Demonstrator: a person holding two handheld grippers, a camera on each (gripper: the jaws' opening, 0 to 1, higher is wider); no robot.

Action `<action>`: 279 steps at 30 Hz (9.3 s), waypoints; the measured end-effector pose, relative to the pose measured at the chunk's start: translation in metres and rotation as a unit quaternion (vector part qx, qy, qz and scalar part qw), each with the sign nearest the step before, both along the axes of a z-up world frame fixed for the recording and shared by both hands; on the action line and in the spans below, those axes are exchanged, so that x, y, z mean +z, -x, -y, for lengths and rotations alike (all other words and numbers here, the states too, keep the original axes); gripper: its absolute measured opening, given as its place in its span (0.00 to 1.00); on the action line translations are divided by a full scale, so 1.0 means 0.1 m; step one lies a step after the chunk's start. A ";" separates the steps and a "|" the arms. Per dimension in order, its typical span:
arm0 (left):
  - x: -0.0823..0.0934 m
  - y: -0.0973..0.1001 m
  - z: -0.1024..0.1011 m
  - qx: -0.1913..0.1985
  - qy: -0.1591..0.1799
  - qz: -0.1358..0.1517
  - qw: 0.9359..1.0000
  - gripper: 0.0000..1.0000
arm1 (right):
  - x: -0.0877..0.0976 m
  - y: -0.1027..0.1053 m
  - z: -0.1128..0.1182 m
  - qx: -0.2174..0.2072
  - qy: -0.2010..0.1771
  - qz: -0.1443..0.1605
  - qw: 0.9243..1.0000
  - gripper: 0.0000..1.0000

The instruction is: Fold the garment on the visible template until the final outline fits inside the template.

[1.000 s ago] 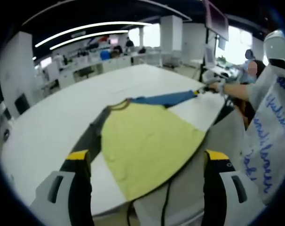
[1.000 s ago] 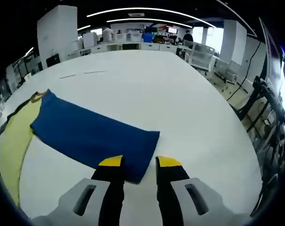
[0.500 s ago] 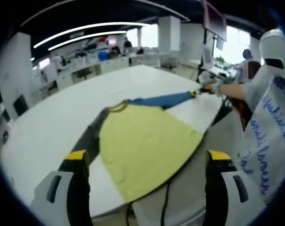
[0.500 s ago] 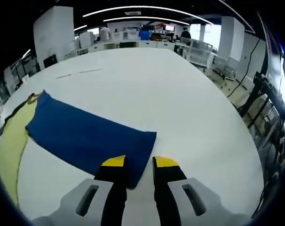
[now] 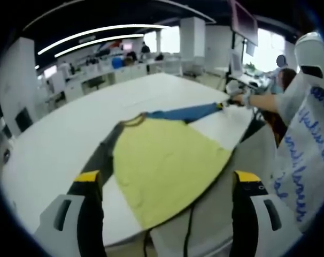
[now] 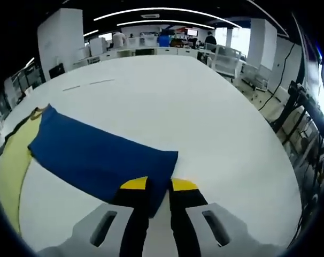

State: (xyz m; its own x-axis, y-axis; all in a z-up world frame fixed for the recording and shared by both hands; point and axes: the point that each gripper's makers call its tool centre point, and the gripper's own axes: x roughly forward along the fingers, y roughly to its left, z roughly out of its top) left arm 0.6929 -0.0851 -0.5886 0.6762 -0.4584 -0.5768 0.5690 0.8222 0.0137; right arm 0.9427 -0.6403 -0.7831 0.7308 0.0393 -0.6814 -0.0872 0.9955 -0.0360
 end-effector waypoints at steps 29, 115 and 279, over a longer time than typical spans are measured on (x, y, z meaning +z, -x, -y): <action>-0.03 0.07 -0.08 0.015 0.007 0.001 1.000 0.99 | -0.02 -0.04 -0.07 0.001 0.004 0.006 1.000 0.03; 0.06 0.26 -0.38 0.048 0.023 0.035 0.998 1.00 | 1.52 -0.65 -1.98 0.193 0.043 0.142 0.970 0.02; -0.11 0.36 -0.74 0.095 0.041 -0.002 0.995 0.98 | 1.09 -0.43 -5.58 0.475 -0.059 0.094 0.873 0.02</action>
State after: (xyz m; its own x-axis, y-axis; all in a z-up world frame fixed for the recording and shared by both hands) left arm 0.6573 -0.0113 -0.5996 0.7530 -0.3679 -0.5456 0.4023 0.9135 -0.0608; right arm 0.9854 -0.0820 -0.6738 0.4296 0.7504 -0.5024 -0.8786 0.4758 -0.0405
